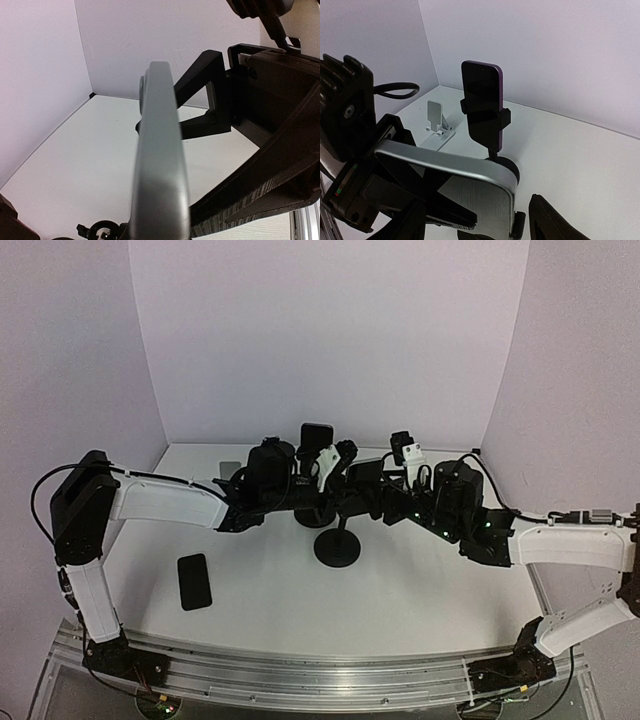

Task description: Place the phone on the phone stand

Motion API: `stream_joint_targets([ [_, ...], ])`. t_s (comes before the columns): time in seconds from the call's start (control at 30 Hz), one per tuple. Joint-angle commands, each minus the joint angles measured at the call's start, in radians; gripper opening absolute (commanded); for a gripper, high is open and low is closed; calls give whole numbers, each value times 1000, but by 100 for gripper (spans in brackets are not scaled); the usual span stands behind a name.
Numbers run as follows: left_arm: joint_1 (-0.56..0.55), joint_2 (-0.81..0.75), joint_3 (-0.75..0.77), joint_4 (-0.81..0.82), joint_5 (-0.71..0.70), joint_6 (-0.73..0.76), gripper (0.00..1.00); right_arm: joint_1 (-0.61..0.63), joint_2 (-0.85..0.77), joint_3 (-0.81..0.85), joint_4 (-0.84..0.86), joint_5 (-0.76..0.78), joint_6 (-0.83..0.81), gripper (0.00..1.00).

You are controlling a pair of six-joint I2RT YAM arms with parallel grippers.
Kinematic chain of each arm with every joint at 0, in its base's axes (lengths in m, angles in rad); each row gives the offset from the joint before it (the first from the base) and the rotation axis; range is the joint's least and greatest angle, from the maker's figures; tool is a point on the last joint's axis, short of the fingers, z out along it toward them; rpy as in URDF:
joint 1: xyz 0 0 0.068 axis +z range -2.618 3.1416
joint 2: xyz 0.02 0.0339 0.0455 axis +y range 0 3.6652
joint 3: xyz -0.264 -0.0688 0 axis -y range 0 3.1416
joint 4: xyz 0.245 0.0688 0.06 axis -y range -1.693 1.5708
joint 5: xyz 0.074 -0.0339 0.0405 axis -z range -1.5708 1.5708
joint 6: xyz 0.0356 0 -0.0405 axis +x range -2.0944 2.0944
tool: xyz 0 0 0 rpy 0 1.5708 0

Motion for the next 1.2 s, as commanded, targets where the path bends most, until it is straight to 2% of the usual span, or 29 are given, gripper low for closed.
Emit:
stream_joint_targets([
  [0.0, 33, 122, -16, -502, 31, 73, 6, -2, -11, 58, -14, -10, -12, 70],
  [0.23, 56, 124, 49, -570, 94, 87, 11, -2, 22, 90, -14, -2, -10, 70],
  [0.43, 65, 114, 69, -594, 108, 90, 22, 0, 42, 115, -14, -18, -21, 70],
  [0.57, 87, 100, 110, -646, 127, 104, 33, -1, 34, 112, -17, -5, -16, 70],
  [0.67, 103, 75, 119, -672, 145, 124, 50, -1, 20, 104, -21, 16, -1, 74],
  [0.77, 107, 45, 109, -677, 181, 156, 69, 0, 22, 107, -31, 22, 13, 94],
  [0.8, 107, 38, 106, -677, 194, 164, 78, 0, 24, 107, -33, 22, 18, 98],
  [0.87, 107, 30, 105, -676, 215, 176, 93, -1, 30, 109, -34, 19, 22, 98],
  [0.9, 107, 28, 106, -677, 216, 180, 97, 0, 34, 109, -33, 19, 22, 98],
  [1.17, 112, -34, 64, -656, 242, 232, 100, 2, 23, 73, -31, 47, 29, 98],
])
